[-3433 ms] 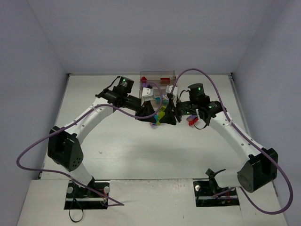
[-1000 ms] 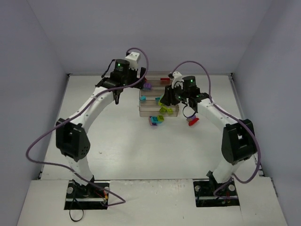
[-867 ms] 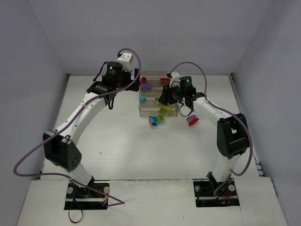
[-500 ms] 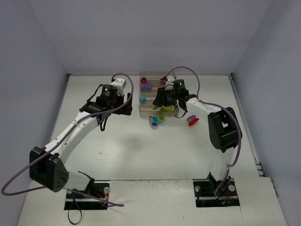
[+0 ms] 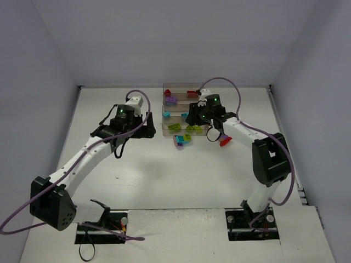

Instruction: Sort the legos into containers by color

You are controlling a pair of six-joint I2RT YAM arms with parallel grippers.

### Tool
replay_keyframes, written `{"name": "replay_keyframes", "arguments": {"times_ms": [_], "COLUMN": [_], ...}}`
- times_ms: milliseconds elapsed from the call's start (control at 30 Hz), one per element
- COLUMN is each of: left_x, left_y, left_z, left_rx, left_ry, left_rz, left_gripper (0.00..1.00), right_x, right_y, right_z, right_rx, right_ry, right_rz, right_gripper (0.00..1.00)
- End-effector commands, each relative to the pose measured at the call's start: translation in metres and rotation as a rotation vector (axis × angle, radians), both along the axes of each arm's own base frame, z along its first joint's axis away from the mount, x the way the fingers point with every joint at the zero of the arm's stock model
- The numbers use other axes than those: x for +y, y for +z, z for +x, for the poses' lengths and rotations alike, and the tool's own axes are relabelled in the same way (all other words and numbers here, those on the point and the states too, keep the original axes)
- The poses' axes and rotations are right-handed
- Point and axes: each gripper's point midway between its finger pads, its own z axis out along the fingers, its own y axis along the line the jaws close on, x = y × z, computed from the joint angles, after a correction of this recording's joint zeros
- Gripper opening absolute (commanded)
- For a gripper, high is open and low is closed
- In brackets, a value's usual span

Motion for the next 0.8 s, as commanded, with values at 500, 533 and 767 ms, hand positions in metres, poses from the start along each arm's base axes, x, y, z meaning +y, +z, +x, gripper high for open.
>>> {"name": "replay_keyframes", "arguments": {"times_ms": [500,533,767], "left_x": [-0.031,-0.031,-0.032], "left_y": [0.011,0.011,0.007], "left_z": [0.007,0.006,0.003], "left_rx": [-0.012,-0.01,0.005], "left_ry": [-0.027,-0.03,-0.037], "left_rz": [-0.109,-0.109,-0.101], "left_gripper": [0.83,0.83,0.83], "right_x": [0.005,0.005,0.008], "right_y": [-0.008,-0.012,-0.029], "right_z": [-0.042,-0.041,-0.042], "right_rx": [0.087,0.097,0.144], "right_ry": [-0.076,-0.079,-0.074], "right_rz": [0.005,0.003,0.003], "right_gripper": [0.59,0.59,0.6]}}
